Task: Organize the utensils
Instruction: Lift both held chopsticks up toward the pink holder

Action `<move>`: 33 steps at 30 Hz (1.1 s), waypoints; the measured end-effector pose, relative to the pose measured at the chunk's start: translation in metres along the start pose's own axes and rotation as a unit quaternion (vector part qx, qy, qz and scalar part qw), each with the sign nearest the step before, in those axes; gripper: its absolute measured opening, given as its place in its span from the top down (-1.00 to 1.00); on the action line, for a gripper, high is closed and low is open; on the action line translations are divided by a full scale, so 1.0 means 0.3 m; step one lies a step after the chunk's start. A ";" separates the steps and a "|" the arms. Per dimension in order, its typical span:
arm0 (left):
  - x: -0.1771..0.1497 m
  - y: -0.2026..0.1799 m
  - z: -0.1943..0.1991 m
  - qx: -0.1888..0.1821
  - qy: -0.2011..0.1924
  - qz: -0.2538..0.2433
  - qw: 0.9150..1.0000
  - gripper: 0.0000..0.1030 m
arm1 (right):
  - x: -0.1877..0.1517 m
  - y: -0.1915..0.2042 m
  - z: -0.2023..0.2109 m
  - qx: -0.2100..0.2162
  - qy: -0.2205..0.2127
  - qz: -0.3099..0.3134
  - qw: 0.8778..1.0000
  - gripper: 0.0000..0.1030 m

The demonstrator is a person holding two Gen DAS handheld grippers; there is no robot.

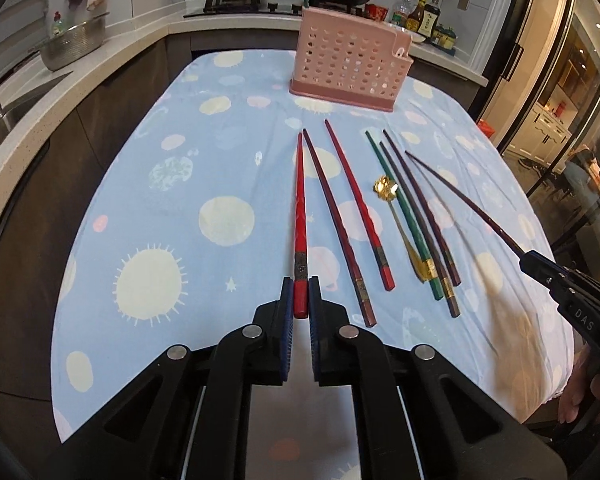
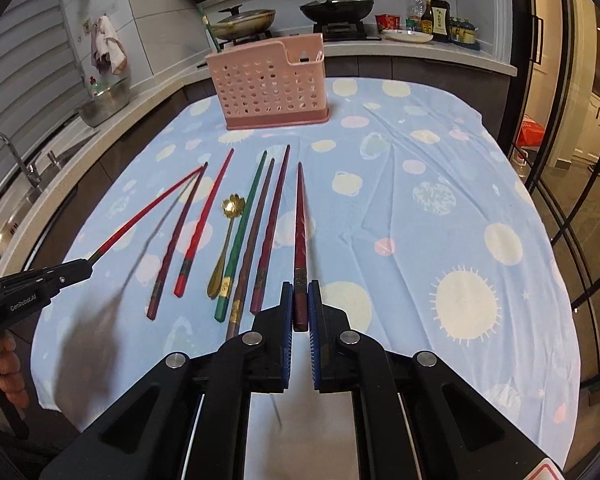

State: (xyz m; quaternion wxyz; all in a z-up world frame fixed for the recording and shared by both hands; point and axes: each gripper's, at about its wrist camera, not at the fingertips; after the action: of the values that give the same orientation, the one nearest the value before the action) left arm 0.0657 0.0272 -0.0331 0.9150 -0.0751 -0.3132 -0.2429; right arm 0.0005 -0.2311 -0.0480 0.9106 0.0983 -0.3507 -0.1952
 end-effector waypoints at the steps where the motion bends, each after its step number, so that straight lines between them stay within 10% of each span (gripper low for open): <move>1: 0.012 0.007 0.025 -0.001 -0.011 0.002 1.000 0.87 | 0.015 0.001 0.018 0.003 -0.009 -0.001 1.000 0.87; 14: 0.260 0.097 0.204 0.035 -0.124 -0.007 0.992 0.87 | 0.283 0.063 0.124 0.037 -0.097 0.001 0.995 0.87; 33: 0.643 0.148 0.209 0.072 -0.191 -0.042 0.978 0.87 | 0.679 0.177 0.122 0.071 -0.169 0.009 0.983 0.87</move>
State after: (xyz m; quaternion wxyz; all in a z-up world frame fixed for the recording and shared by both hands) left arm 0.1862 0.0074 0.1349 0.8302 -0.0412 -0.5018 -0.2394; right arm 0.1290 -0.2711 0.1180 0.8305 0.1248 -0.5136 -0.1758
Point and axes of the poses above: each gripper's, at about its wrist camera, not at the fingertips, and z roughly against the way its jaws point, y to its left, x to its top, and after that the axes turned 15 degrees about -z, right-handed
